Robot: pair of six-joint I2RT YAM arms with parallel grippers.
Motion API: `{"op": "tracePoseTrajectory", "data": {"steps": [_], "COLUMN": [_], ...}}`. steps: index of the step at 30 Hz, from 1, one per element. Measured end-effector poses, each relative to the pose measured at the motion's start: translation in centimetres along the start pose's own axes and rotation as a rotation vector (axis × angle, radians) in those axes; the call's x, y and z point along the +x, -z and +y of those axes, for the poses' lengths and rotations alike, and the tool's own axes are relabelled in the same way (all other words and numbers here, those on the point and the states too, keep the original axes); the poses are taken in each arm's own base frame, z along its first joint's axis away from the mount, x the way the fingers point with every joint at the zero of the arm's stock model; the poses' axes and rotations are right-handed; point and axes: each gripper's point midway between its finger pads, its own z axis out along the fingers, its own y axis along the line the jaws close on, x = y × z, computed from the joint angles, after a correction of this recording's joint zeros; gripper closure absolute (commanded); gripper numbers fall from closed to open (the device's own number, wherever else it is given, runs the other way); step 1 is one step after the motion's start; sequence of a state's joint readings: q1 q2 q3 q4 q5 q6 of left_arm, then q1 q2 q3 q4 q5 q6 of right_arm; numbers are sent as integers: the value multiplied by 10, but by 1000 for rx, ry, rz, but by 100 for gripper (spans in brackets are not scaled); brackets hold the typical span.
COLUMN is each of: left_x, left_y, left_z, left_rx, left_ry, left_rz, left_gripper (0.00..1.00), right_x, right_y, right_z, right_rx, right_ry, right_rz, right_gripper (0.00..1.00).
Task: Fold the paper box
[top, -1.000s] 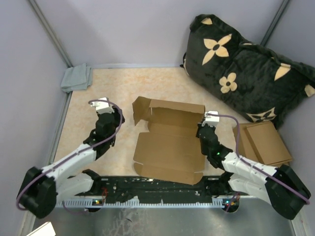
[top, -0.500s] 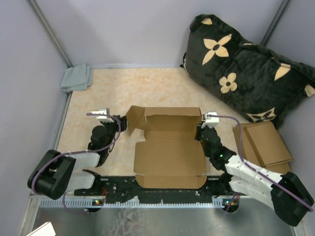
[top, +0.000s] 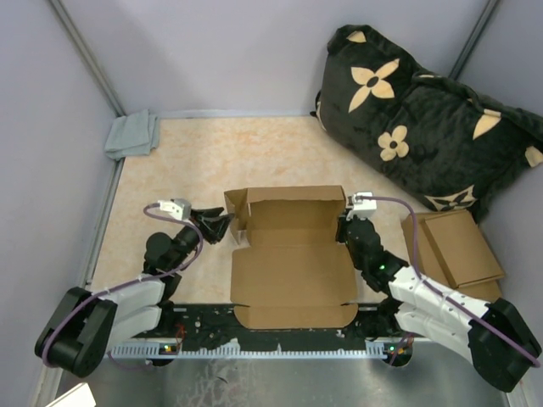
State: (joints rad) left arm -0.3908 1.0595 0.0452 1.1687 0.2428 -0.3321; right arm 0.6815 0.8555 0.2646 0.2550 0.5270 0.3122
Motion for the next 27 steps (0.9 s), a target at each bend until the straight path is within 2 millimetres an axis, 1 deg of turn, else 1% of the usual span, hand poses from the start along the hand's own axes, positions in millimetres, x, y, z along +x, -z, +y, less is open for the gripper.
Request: {"op": "tracePoseTrajectory", "data": {"steps": [3, 6, 10, 12, 15, 17, 19, 21, 23, 24, 25, 27], "left_x": [8, 18, 13, 2, -18, -31, -46, -61, -71, -72, -66, -42], "left_y": [2, 4, 8, 13, 21, 28, 33, 38, 42, 43, 44, 42], "left_z": [-7, -4, 8, 19, 38, 47, 51, 50, 51, 56, 64, 83], "left_rx": [38, 31, -46, -123, -257, -324, -362, -372, -388, -417, -461, -547], "left_ry": [6, 10, 7, 4, 10, 9, 12, 22, 36, 47, 58, 62], "left_rz": [41, 79, 51, 8, -78, -133, -193, -253, -297, -308, -294, -205], "left_gripper": [49, 49, 48, 47, 47, 46, 46, 46, 46, 46, 46, 46], "right_x": [0, 0, 0, 1, 1, 1, 1, 2, 2, 2, 1, 1], "right_y": [0, 0, 2, 3, 4, 5, 5, 5, 5, 4, 4, 4], "right_z": [1, 1, 1, 1, 0, 0, 0, 0, 0, 0, 0, 1], "right_rx": [-3, -7, -8, -7, -7, -6, -6, -5, -5, -6, -7, -10], "right_ry": [-3, -3, -5, -6, -12, -13, -13, -13, -13, -14, -14, -15], "right_rz": [6, 10, 17, 21, 24, 25, 26, 26, 26, 26, 26, 29], "right_gripper": [100, 100, 100, 100, 100, 100, 100, 100, 100, 100, 100, 100]}}
